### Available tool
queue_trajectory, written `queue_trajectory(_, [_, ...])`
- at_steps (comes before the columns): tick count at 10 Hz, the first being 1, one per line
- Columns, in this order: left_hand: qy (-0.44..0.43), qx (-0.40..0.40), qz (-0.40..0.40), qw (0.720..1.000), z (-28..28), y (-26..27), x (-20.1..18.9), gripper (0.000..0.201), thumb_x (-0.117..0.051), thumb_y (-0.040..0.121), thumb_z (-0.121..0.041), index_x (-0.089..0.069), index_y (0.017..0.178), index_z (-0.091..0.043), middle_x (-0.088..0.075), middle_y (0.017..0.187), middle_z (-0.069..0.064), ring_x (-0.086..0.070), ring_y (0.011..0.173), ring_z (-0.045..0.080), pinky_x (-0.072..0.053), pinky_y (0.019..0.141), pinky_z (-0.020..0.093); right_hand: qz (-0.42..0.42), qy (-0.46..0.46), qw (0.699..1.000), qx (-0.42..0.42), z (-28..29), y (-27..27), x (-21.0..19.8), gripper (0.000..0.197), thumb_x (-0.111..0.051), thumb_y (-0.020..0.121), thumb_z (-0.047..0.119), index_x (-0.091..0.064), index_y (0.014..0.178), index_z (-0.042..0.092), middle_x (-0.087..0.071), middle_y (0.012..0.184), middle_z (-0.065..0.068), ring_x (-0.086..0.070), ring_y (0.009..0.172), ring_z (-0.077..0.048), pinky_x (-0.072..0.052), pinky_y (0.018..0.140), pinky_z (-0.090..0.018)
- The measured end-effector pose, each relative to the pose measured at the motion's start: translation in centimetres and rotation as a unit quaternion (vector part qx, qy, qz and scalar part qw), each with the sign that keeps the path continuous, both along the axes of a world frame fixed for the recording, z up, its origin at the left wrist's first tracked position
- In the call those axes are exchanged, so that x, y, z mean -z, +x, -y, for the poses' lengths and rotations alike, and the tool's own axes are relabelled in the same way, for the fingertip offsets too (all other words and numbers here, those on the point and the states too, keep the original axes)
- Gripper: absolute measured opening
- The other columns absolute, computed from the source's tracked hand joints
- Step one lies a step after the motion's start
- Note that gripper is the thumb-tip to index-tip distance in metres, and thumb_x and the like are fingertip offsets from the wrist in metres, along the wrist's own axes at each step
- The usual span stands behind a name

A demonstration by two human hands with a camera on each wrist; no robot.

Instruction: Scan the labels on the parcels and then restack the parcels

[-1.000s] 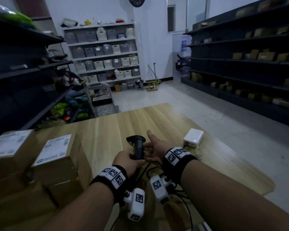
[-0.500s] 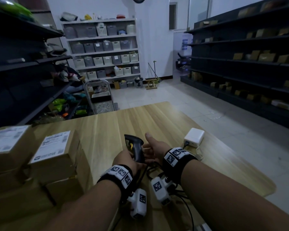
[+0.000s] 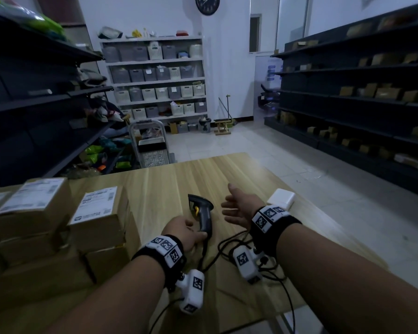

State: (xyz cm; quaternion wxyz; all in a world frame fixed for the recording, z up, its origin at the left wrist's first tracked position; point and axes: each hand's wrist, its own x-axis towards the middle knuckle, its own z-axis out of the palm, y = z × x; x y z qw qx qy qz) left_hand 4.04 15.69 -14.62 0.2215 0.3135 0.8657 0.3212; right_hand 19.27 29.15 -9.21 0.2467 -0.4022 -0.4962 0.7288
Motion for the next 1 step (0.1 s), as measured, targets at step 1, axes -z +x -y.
queue_trajectory(1, [0.043,-0.021,0.026,0.999,0.92,0.02,0.00,0.066,-0.093,0.084,-0.044,-0.068,0.135,-0.010,-0.076,0.114,0.005,-0.077,0.101,0.026,-0.065,0.098,0.046,-0.004,0.029,0.999,0.021,1.15,1.55,-2.00,0.058,-0.062,0.100,0.056,-0.065,0.120,0.001,-0.073,0.120,-0.018,-0.070,0.112,-0.037,-0.060,0.097,-0.050])
